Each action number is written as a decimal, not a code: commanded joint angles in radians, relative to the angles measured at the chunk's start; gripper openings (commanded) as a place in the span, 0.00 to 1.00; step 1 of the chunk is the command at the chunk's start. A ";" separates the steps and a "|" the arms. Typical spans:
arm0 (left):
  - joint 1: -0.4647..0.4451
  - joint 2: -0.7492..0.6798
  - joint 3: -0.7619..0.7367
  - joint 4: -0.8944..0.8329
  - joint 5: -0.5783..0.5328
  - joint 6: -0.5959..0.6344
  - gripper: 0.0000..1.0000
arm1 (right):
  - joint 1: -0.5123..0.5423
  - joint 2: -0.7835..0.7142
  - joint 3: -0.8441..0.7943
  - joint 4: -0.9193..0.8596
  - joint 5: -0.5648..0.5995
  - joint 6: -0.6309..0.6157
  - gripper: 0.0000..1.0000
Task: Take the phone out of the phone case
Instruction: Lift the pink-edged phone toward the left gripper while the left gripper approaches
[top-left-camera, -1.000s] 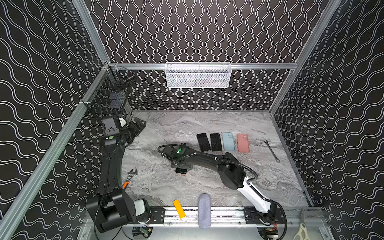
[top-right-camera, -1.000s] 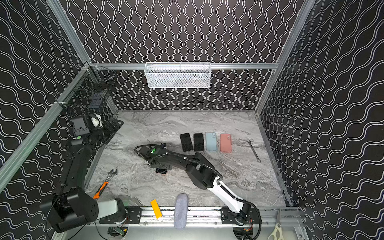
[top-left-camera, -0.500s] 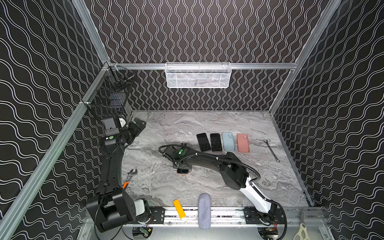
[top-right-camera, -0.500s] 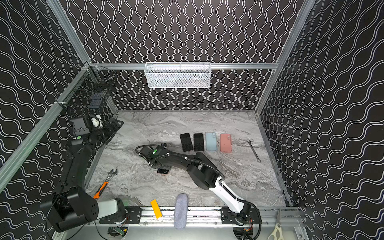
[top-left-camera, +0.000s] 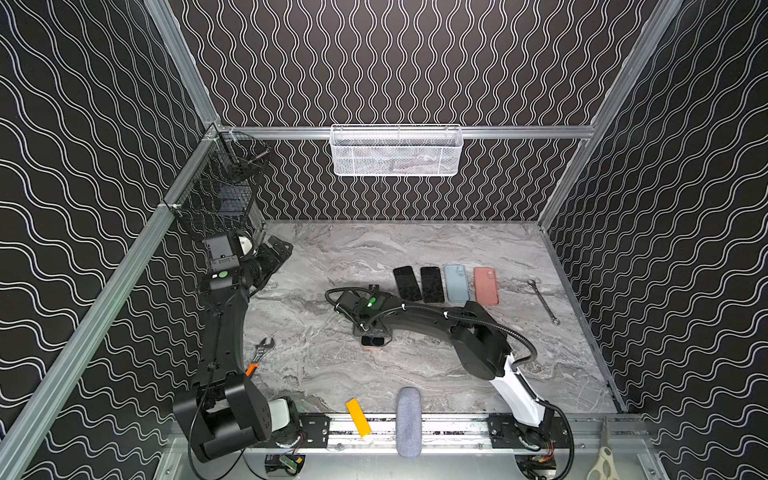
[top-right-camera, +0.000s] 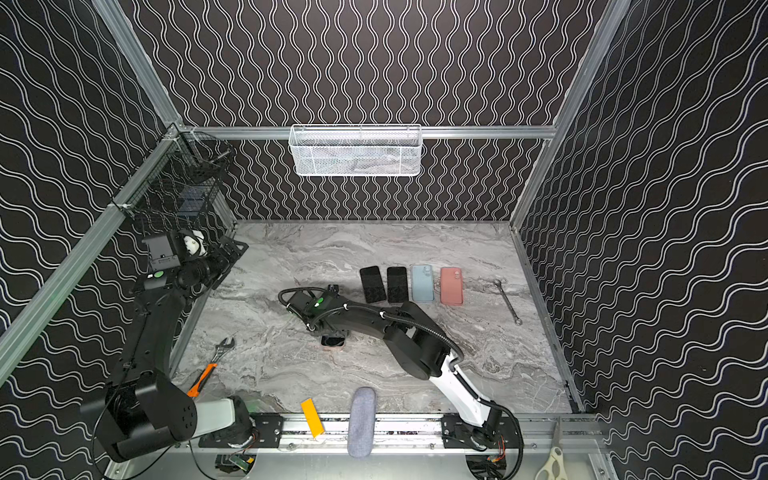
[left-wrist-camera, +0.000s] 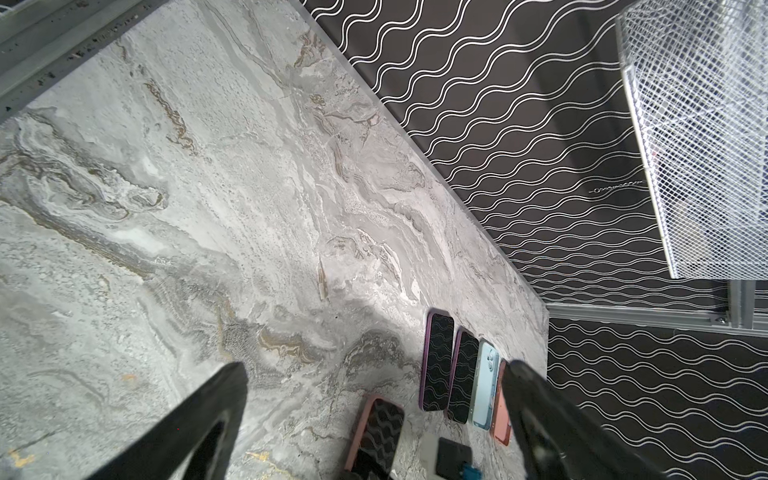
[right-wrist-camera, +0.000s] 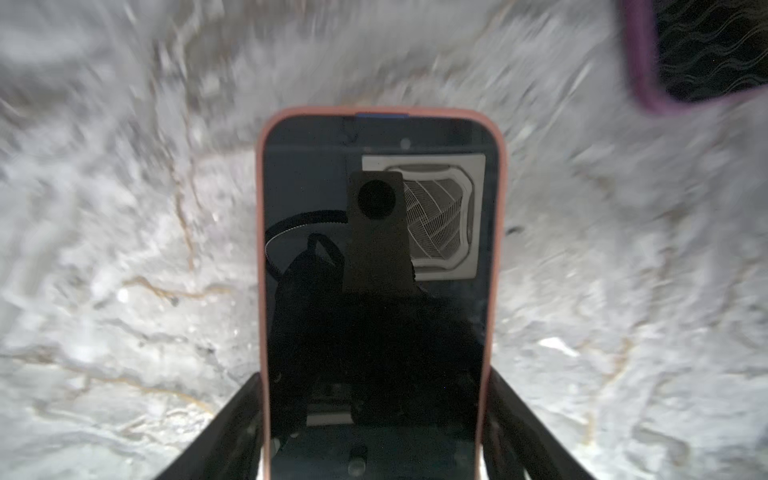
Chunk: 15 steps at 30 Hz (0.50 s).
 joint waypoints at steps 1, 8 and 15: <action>0.002 0.007 -0.006 0.035 0.004 -0.009 0.99 | -0.008 -0.039 -0.029 0.020 0.057 -0.022 0.52; -0.021 0.015 -0.055 0.059 0.044 -0.040 0.99 | -0.038 -0.136 -0.172 0.104 0.055 -0.050 0.52; -0.189 0.044 -0.221 0.233 0.141 -0.113 0.99 | -0.066 -0.226 -0.295 0.194 0.025 -0.104 0.51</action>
